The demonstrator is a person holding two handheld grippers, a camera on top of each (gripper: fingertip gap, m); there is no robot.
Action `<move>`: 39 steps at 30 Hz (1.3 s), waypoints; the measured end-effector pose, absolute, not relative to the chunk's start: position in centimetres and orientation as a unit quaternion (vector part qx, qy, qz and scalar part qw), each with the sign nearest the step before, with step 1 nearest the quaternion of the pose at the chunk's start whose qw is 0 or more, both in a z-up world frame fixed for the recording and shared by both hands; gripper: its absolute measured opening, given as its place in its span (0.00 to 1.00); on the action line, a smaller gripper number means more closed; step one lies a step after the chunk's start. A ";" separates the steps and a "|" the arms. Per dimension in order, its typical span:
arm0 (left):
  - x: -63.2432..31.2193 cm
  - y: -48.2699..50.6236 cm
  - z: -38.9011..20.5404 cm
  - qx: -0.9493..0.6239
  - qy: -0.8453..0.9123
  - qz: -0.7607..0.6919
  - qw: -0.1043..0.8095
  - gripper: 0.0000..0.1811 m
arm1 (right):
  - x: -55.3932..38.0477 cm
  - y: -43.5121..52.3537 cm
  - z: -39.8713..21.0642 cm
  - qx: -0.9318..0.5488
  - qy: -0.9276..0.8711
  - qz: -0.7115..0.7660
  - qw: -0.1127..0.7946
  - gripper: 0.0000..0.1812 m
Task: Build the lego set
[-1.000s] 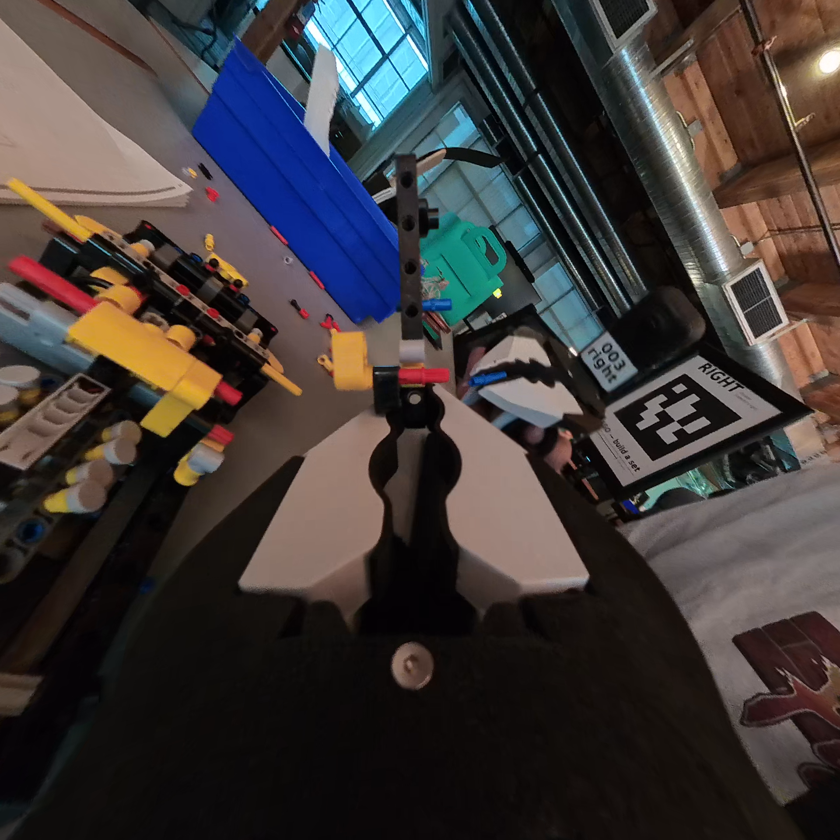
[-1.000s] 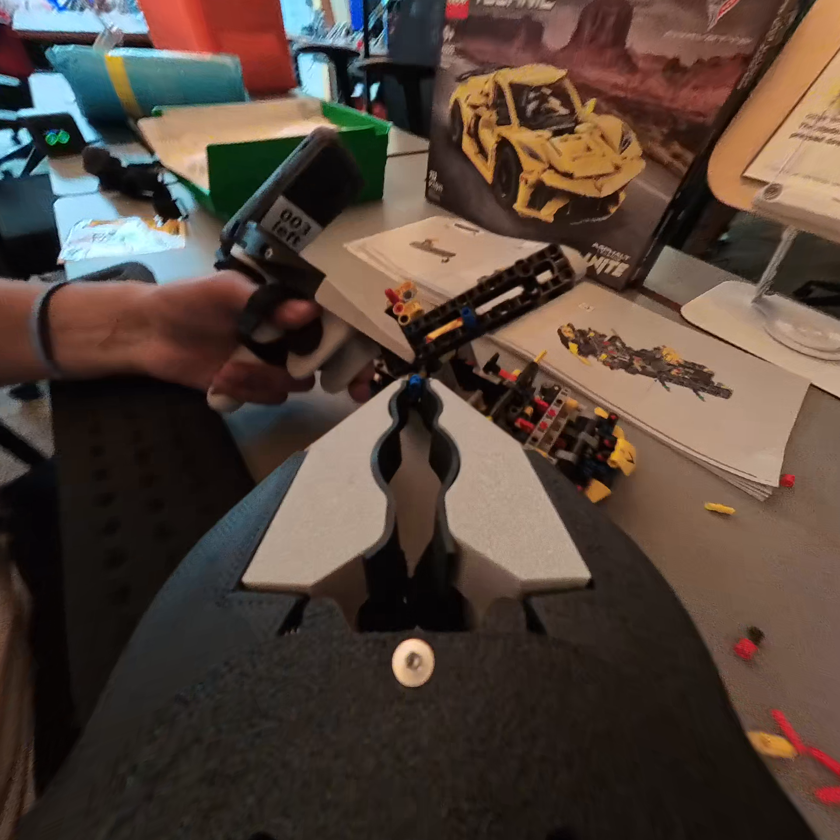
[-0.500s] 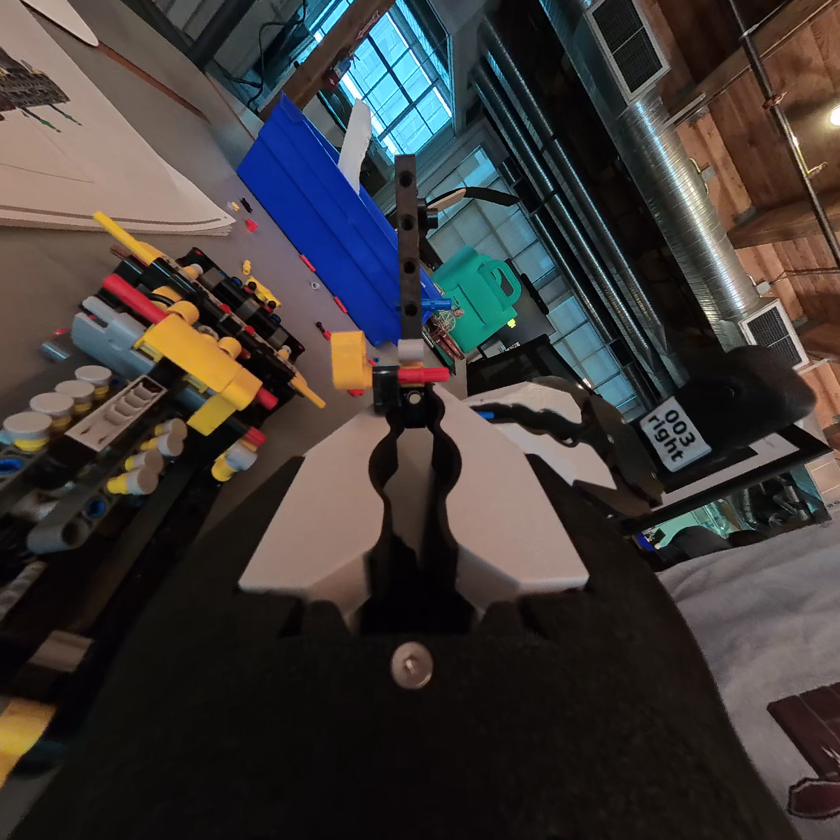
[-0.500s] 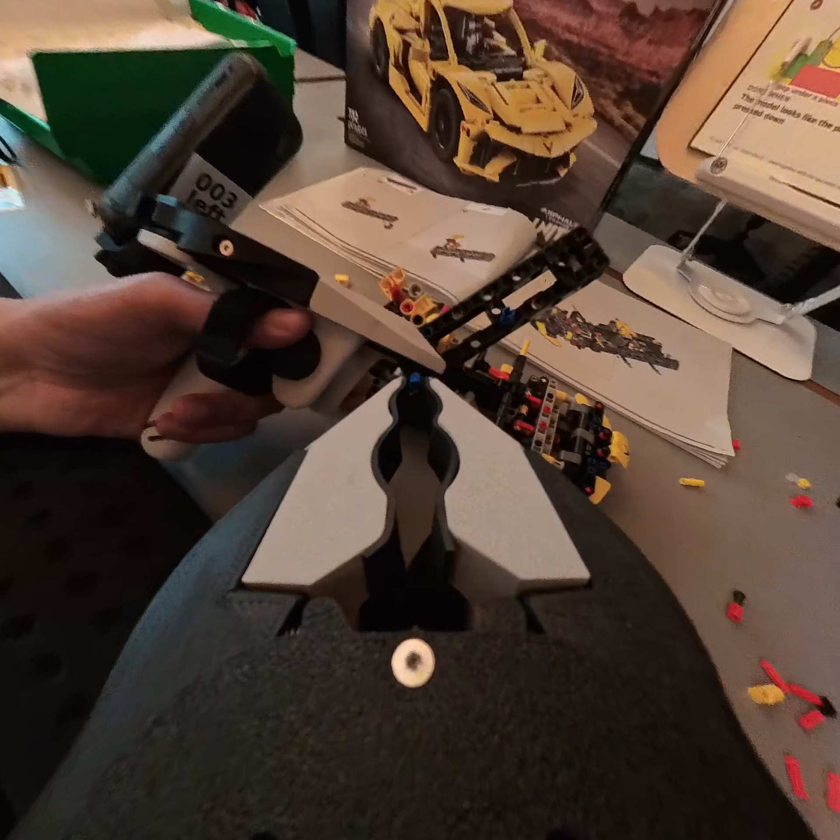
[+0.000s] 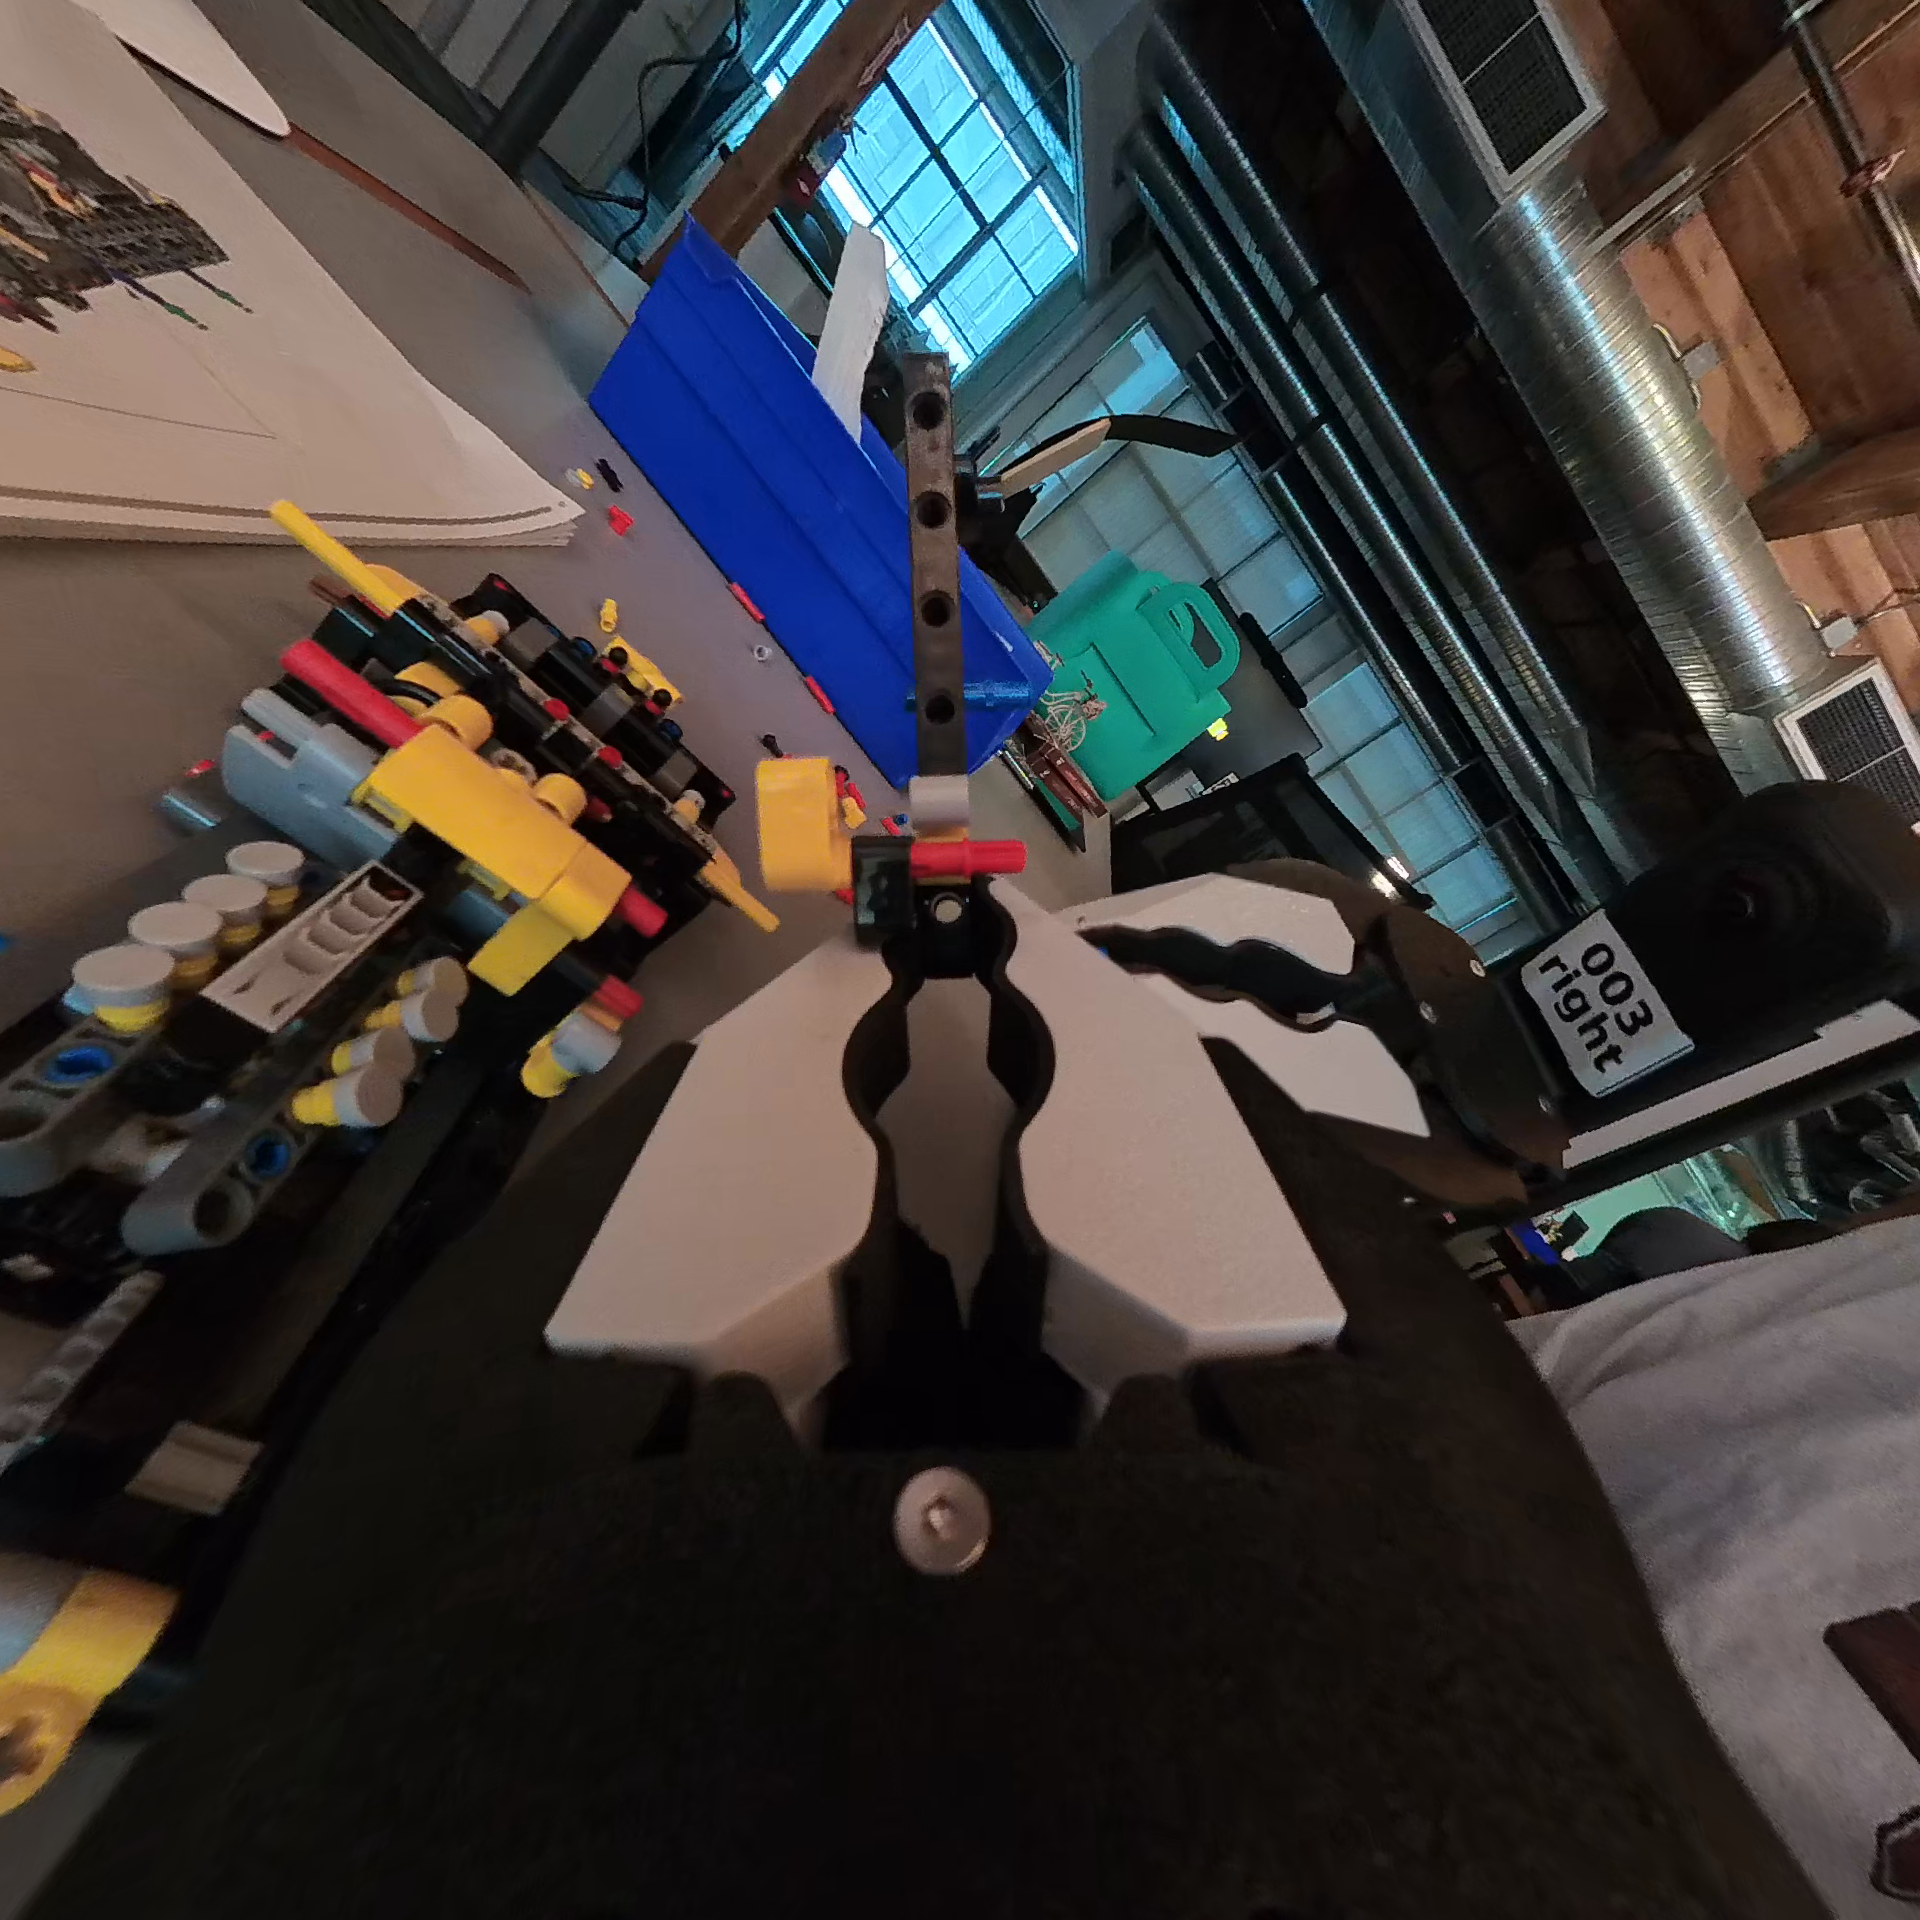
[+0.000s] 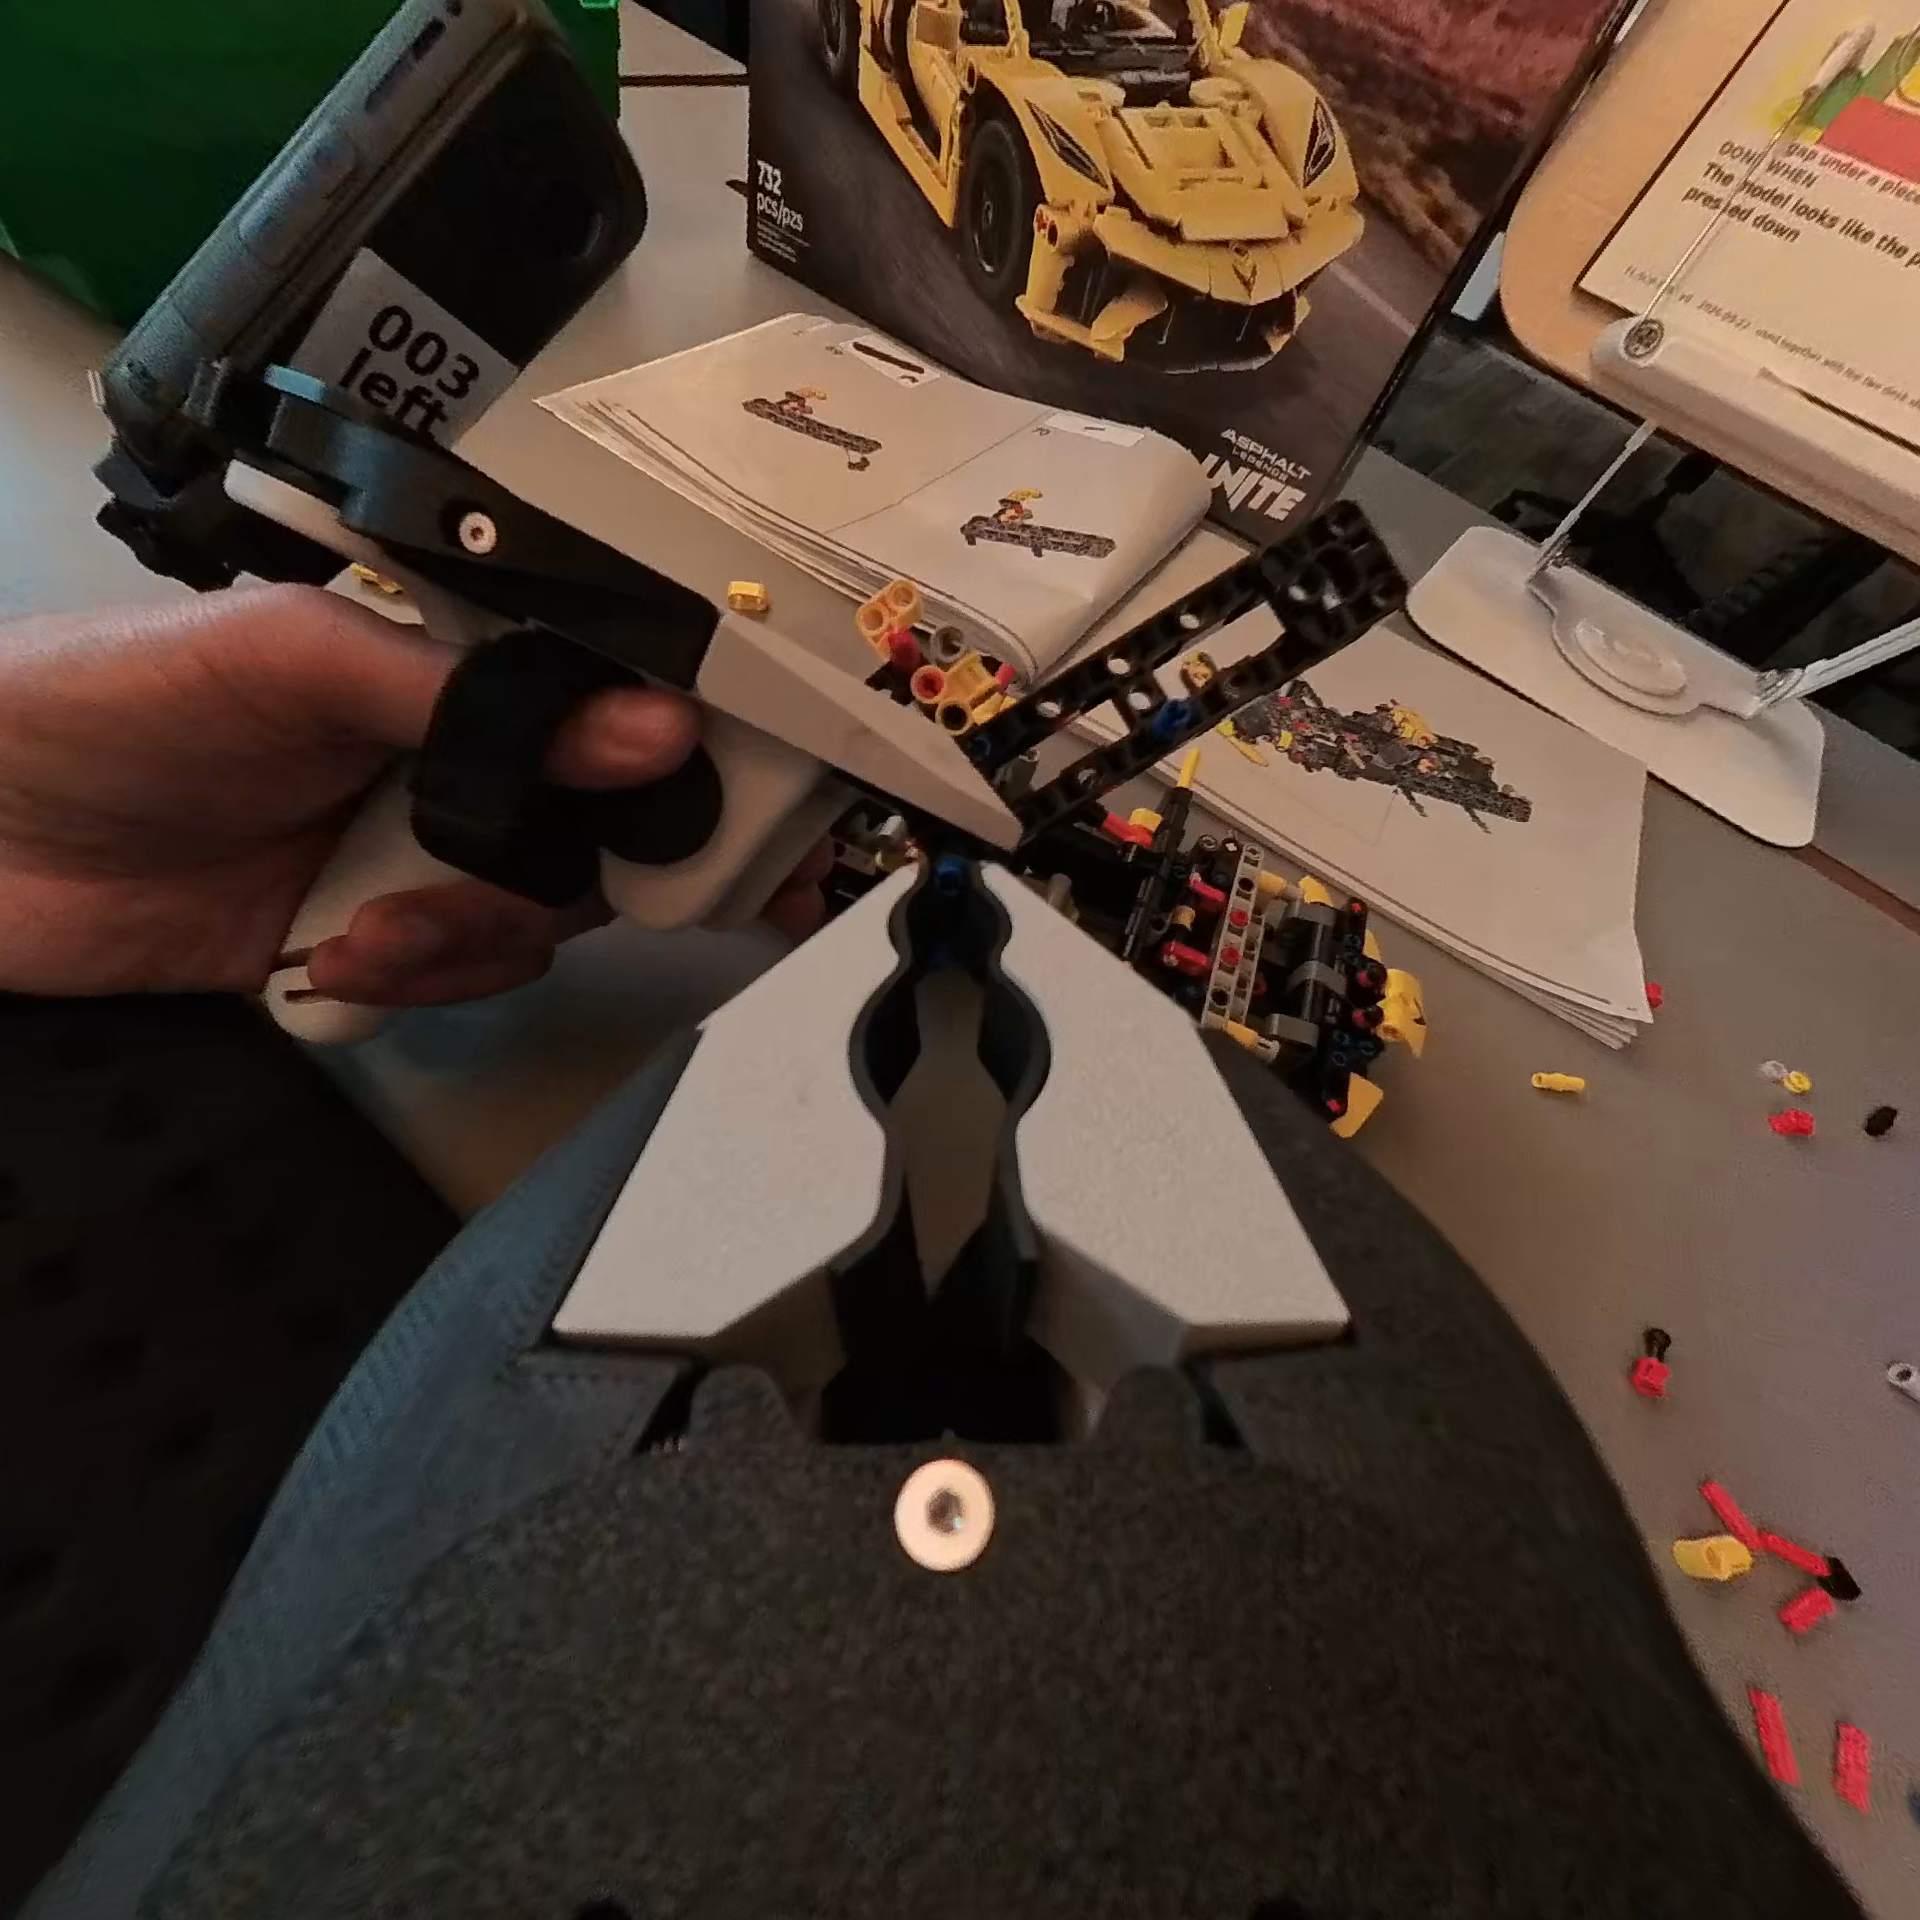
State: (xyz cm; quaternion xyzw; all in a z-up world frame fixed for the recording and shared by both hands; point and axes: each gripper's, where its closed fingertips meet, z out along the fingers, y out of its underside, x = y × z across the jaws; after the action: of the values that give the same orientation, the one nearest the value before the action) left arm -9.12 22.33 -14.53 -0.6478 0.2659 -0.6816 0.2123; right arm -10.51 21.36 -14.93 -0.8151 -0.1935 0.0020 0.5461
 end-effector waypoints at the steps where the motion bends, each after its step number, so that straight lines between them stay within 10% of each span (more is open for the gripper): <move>1: -9.1 22.3 -14.5 -0.648 0.266 -0.682 0.211 0.04 | -10.4 21.4 -14.9 -0.815 -0.192 0.002 0.546 0.02; 24: -9.1 22.1 -14.6 -0.651 0.280 -0.670 0.223 0.04 | -10.1 20.9 -14.6 -0.817 -0.202 0.035 0.540 0.03; 30: -9.1 22.1 -14.7 -0.652 0.287 -0.664 0.227 0.04 | -4.1 16.6 -14.0 -0.869 -0.229 0.155 0.411 0.02; 39: -8.2 18.2 -13.6 -0.602 0.358 -0.686 0.197 0.04 | -5.9 16.4 -11.4 -0.779 -0.206 0.271 0.527 0.02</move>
State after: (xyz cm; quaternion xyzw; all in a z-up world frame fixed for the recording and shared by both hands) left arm -8.16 18.19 -13.59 -0.6018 0.3583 -0.6861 0.1967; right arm -5.94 16.39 -11.36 -0.7787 -0.2057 0.2712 0.5270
